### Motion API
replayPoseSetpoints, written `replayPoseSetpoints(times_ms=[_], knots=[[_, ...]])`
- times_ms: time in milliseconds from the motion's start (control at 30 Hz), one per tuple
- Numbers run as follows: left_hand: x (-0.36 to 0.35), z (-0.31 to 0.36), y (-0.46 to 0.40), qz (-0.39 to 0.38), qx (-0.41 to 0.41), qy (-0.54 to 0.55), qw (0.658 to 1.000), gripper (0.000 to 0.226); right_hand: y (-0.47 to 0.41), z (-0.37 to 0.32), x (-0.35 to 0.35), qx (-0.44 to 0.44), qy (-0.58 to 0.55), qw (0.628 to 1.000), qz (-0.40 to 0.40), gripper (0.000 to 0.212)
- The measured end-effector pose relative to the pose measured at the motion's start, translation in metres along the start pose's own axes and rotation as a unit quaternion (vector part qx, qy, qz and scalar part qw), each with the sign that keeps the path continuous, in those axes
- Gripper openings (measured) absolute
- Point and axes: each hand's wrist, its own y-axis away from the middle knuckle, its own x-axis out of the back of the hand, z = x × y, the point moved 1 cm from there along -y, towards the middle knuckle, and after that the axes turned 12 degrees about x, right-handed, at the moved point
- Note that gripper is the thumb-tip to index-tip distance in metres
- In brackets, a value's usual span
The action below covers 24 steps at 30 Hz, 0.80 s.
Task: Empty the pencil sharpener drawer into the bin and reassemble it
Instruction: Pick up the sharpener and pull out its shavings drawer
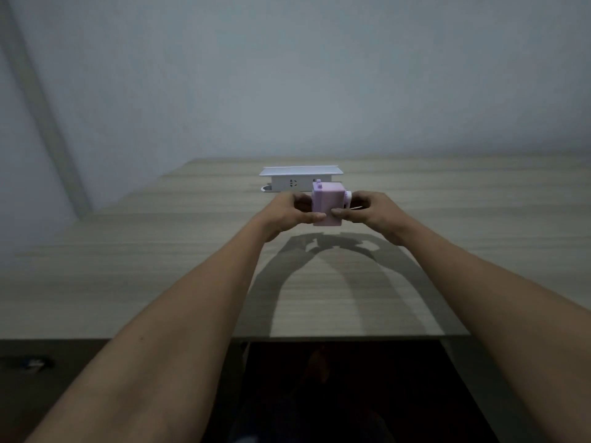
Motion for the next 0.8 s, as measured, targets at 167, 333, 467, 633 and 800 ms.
replayPoseSetpoints(times_ms=[167, 333, 467, 633, 800], knots=[[-0.01, -0.013, 0.0, 0.007, 0.002, 0.009, 1.0, 0.049, 0.008, 0.016, -0.003, 0.004, 0.0, 1.0, 0.003, 0.021], [-0.018, -0.032, -0.001, 0.004, 0.017, -0.003, 1.0, 0.052, 0.012, 0.035, -0.006, -0.008, 0.012, 1.0, -0.01, 0.043], [-0.023, -0.037, -0.001, 0.006, 0.015, -0.007, 1.0, 0.053, 0.012, 0.047, -0.007, 0.008, 0.013, 1.0, -0.004, 0.042], [-0.024, -0.044, -0.005, 0.014, -0.003, -0.007, 1.0, 0.056, 0.011, 0.056, -0.005, 0.046, 0.064, 0.997, -0.009, 0.044], [-0.024, -0.045, -0.006, 0.013, -0.003, -0.005, 1.0, 0.053, 0.011, 0.057, -0.005, 0.054, 0.08, 0.995, -0.013, 0.045]])
